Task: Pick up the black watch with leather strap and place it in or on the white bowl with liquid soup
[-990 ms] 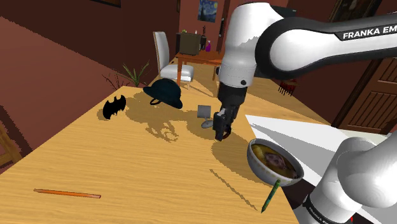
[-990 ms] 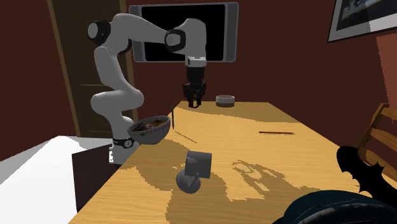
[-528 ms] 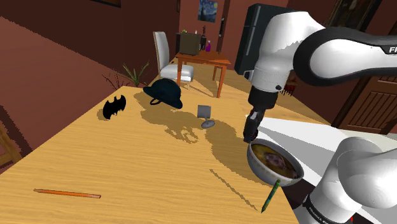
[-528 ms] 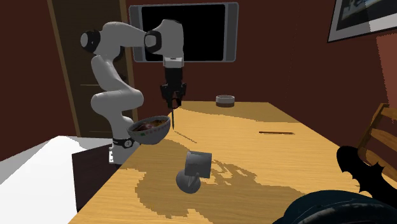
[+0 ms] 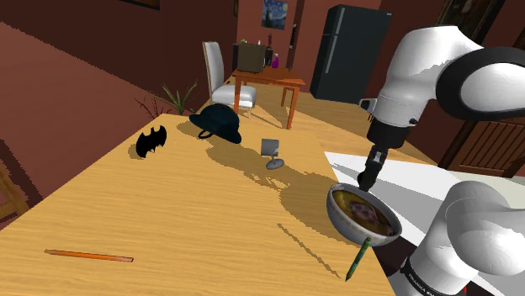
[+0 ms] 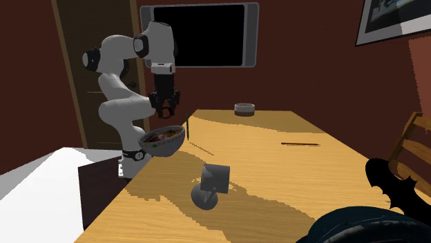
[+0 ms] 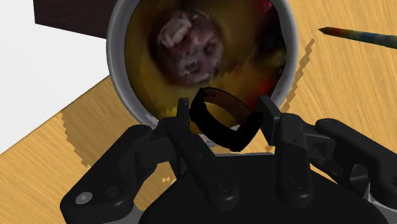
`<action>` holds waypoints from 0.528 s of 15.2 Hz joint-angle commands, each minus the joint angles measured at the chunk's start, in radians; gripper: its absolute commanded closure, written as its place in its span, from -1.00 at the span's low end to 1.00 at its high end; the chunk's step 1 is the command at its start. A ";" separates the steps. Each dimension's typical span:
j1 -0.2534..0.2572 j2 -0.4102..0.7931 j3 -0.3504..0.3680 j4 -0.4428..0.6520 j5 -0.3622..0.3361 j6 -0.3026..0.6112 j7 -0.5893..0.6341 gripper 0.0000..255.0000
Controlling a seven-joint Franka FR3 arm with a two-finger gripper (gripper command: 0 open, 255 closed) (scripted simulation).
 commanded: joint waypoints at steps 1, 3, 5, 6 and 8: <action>-0.001 -0.031 -0.011 -0.035 -0.007 0.003 -0.011 1.00; 0.001 -0.036 -0.007 -0.064 -0.003 0.026 -0.011 1.00; 0.004 -0.039 -0.003 -0.092 0.001 0.051 -0.012 1.00; 0.005 -0.041 -0.001 -0.106 0.003 0.063 -0.012 1.00; 0.008 -0.043 0.003 -0.134 0.008 0.089 -0.012 1.00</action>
